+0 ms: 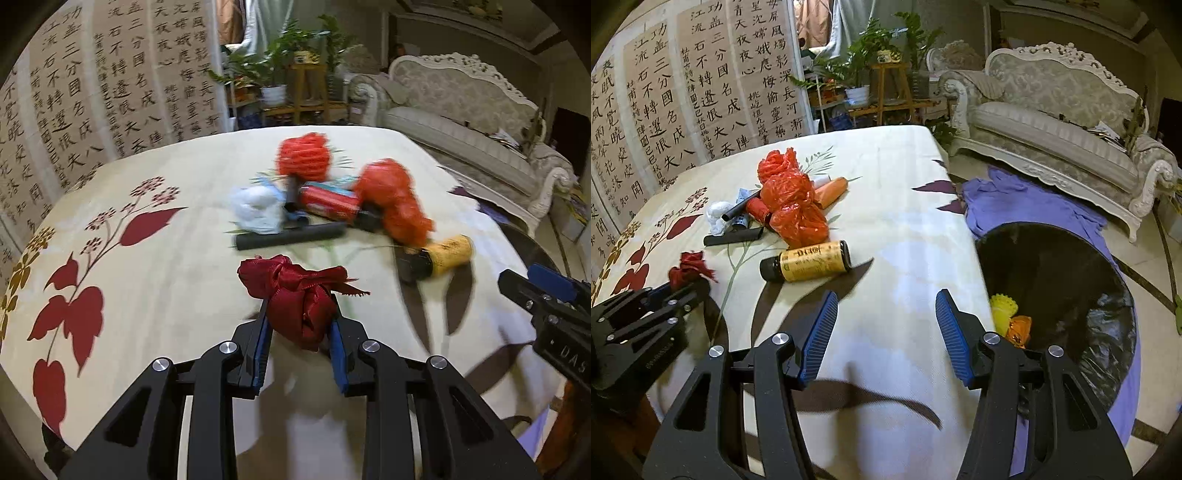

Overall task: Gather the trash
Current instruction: 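Grasp the gold printed bottle upright with the right gripper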

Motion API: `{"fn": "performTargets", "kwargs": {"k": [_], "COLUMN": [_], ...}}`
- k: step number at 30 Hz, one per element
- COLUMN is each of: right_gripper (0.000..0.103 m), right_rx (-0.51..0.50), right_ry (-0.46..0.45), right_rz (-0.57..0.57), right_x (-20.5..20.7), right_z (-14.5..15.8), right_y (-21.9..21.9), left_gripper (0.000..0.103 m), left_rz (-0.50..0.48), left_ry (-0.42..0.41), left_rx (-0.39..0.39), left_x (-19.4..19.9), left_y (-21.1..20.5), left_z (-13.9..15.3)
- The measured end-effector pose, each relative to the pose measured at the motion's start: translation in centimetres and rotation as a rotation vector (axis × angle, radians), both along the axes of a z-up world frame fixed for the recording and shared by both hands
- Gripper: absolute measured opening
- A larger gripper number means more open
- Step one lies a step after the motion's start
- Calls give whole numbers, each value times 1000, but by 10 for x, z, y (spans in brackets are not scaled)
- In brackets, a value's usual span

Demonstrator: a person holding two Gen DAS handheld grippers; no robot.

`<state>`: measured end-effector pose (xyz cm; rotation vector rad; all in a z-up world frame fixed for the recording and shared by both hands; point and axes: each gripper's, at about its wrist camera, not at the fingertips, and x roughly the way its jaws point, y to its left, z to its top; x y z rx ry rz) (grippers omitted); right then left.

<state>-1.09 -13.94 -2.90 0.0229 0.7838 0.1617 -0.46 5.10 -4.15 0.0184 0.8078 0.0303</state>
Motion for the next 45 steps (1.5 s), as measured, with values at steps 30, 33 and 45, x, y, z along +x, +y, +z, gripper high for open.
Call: {"fn": "performTargets", "kwargs": {"k": [30,33,45], "right_gripper": [54,54,54], "right_rx": [-90,-87,-125], "right_ry": [66,56,95], "right_rz": [-37,-14,32], "right_x": [68,62,58], "right_z": [8,13,-2], "right_y": [25,36,65], "left_gripper": [29,29,29], "left_rz": [141,149,160], "left_ry": [7,2,-3], "left_rx": [-32,-30,-39], "left_x": [38,38,31], "left_y": [85,91,101], "left_z": [6,7,6]}}
